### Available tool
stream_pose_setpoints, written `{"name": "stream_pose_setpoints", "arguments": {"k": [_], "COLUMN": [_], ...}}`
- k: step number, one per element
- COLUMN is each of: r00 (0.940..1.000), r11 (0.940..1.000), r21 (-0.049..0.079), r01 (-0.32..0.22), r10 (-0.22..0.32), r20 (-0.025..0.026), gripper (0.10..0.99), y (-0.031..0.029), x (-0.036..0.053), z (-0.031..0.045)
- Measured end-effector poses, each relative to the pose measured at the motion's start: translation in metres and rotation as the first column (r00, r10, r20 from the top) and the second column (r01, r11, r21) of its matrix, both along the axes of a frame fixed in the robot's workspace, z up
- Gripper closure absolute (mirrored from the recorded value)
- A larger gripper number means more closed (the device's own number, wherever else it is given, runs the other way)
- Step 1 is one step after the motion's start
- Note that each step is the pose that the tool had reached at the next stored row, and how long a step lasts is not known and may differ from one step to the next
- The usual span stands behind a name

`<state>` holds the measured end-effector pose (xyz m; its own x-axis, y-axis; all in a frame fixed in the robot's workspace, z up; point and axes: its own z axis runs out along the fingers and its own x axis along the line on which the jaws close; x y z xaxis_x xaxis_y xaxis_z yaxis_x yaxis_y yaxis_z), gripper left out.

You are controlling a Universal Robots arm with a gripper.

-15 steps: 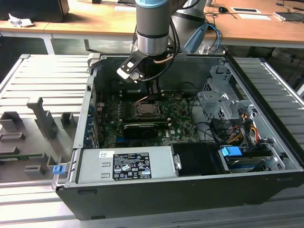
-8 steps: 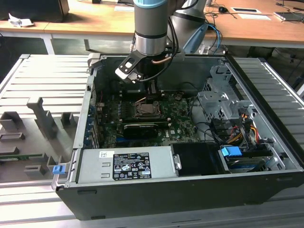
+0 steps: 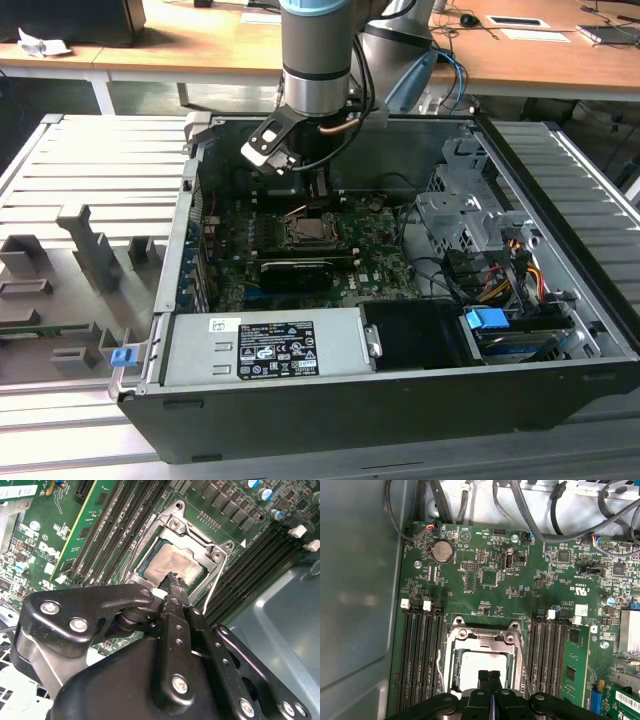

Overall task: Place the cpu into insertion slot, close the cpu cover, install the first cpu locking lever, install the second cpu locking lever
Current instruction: 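Install the first cpu locking lever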

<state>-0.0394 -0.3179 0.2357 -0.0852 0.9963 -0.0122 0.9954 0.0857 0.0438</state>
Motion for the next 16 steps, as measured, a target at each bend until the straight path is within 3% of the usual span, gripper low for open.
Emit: {"name": "stream_pose_setpoints", "arguments": {"k": [11,16], "r00": [1.0000,1.0000], "r11": [1.0000,1.0000], "r21": [0.000,0.000], "r01": [0.000,0.000], "r10": [0.000,0.000], "r20": [0.0000,0.0000], "gripper": [0.980,0.980], "y": [0.0000,0.0000], "x": [0.0000,-0.0001], "z": [0.0024,0.0121]}}
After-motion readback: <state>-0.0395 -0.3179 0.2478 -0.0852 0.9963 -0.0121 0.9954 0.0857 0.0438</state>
